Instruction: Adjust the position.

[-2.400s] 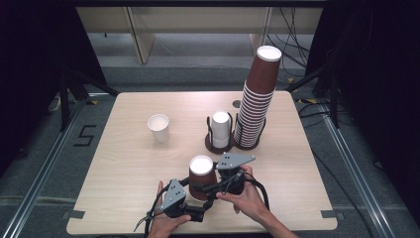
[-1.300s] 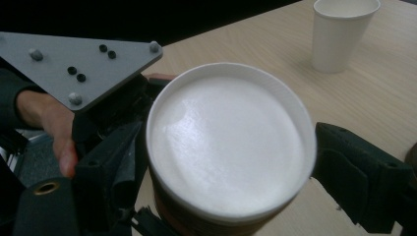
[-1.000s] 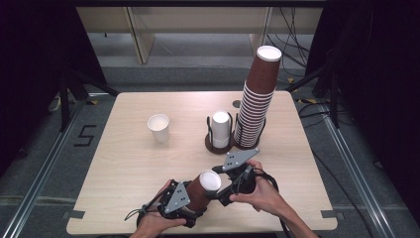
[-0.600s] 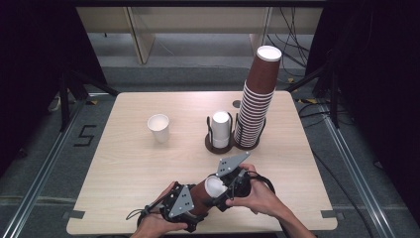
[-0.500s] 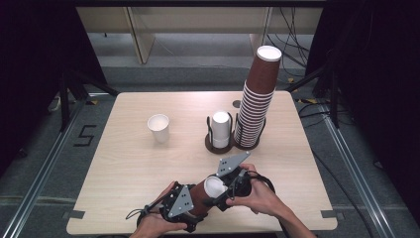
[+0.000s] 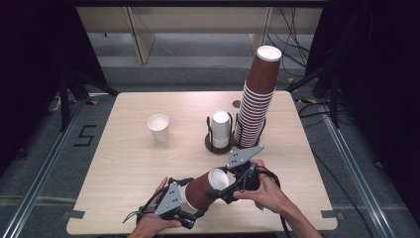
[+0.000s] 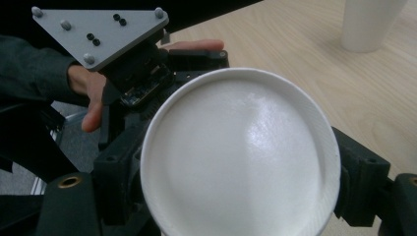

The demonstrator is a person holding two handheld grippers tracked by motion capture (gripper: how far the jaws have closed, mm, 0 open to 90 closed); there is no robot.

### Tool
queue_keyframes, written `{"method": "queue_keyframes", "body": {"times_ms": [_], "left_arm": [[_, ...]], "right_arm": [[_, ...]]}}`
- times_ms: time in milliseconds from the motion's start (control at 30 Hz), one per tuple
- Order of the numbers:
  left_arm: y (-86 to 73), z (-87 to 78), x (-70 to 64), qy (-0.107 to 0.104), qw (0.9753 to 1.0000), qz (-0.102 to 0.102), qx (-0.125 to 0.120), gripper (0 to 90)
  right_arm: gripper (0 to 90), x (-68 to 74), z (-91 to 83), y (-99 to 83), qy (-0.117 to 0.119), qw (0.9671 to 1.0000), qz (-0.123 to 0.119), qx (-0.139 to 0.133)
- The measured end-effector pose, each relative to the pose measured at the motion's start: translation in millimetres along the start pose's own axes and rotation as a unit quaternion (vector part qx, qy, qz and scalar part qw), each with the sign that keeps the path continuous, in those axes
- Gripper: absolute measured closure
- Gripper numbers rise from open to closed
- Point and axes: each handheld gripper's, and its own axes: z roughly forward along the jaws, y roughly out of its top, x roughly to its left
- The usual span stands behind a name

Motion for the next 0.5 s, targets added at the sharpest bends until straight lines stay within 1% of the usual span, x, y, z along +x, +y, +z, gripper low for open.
{"method": "queue_keyframes", "body": {"times_ms": [67,100,133,167,200,367,400,433,467,500], "left_arm": [[-0.8,-0.7,0.6,0.002,0.9998,-0.016,-0.014,3.6],[-1.1,-0.6,0.9,0.002,0.9996,-0.021,-0.020,3.6],[-2.0,0.8,1.2,-0.001,0.9991,-0.026,-0.034,3.6],[-1.5,-0.8,1.0,0.004,0.9991,-0.029,-0.030,3.6],[-1.6,-0.9,1.0,0.004,0.9991,-0.029,-0.031,3.6],[-1.6,-1.2,0.4,0.007,0.9986,-0.033,-0.040,3.0],[-1.6,-1.2,0.4,0.007,0.9985,-0.032,-0.044,2.9],[-2.1,-0.1,1.0,0.002,0.9981,-0.031,-0.054,2.9],[-1.6,-1.9,1.0,0.008,0.9985,-0.028,-0.046,2.9],[-1.7,-2.4,1.2,0.009,0.9987,-0.022,-0.045,2.9]], "right_arm": [[23.3,-1.5,-1.6,-1.3,0.002,1.0000,0.008,-0.005],[23.4,-1.7,-2.5,-2.1,0.005,0.9998,0.018,-0.008],[23.3,-3.2,-2.8,-2.8,0.004,0.9997,0.019,-0.015],[23.4,-4.8,-3.0,-3.4,0.009,0.9996,0.021,-0.019],[23.4,-5.8,-3.7,-4.0,0.007,0.9995,0.022,-0.020],[23.3,-8.9,-3.9,-7.2,0.017,0.9987,0.038,-0.030],[23.3,-9.5,-4.0,-8.0,0.019,0.9986,0.040,-0.031],[23.3,-10.2,-3.9,-8.7,0.022,0.9983,0.044,-0.031],[23.4,-10.6,-3.9,-9.4,0.024,0.9981,0.047,-0.031],[23.3,-10.6,-3.8,-10.2,0.028,0.9976,0.055,-0.030]]}}
